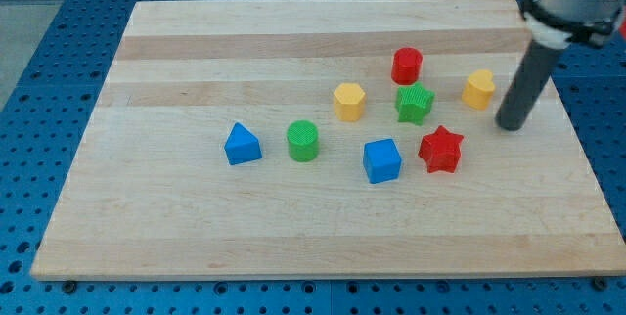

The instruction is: Move the red star towards the bottom center

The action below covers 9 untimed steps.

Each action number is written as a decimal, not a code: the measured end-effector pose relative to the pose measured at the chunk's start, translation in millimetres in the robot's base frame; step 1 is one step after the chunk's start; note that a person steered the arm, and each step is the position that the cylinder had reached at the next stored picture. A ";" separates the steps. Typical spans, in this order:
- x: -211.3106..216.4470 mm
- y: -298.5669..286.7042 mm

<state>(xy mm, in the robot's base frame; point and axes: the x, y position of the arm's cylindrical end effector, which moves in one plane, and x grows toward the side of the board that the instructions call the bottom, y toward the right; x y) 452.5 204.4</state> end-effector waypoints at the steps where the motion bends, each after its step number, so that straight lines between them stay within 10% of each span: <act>1: 13.2 -26.9; 9: 66.6 -81.0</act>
<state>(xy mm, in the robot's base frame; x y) 519.1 123.3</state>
